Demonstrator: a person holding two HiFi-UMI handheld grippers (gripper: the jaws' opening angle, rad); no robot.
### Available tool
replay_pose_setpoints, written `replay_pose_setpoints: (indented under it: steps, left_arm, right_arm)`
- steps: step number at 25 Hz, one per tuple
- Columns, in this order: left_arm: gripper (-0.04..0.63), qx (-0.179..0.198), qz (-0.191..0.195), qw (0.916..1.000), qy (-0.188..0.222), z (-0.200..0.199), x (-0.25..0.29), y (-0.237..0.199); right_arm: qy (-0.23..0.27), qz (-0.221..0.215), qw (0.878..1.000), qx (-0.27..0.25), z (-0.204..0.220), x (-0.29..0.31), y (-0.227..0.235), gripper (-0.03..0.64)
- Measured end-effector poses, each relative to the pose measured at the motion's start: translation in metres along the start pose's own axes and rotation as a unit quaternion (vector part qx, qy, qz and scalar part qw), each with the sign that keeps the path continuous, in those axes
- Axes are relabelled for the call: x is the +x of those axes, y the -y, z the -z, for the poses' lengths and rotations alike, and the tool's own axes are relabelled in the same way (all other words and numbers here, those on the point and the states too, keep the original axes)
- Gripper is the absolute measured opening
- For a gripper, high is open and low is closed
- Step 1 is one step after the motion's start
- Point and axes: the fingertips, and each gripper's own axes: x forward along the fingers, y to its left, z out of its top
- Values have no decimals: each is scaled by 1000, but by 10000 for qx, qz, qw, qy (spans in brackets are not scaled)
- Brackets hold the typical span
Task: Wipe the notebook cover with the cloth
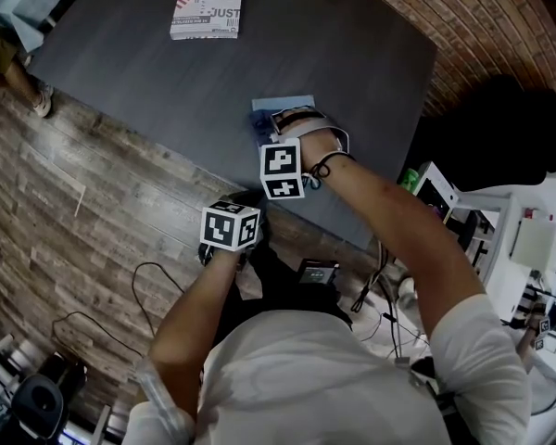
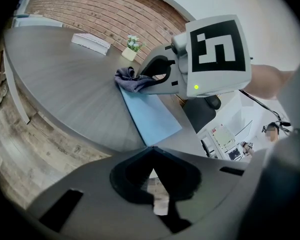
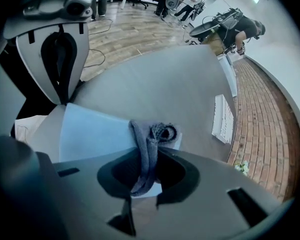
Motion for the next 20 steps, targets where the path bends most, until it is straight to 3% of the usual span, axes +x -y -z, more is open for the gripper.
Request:
replay_pose_setpoints:
  steps: [20]
  left_arm:
    - [8, 43, -142, 9998, -165, 18, -1, -3]
  right_arm:
    - [74, -319, 9994, -129, -15, -25, -48, 86]
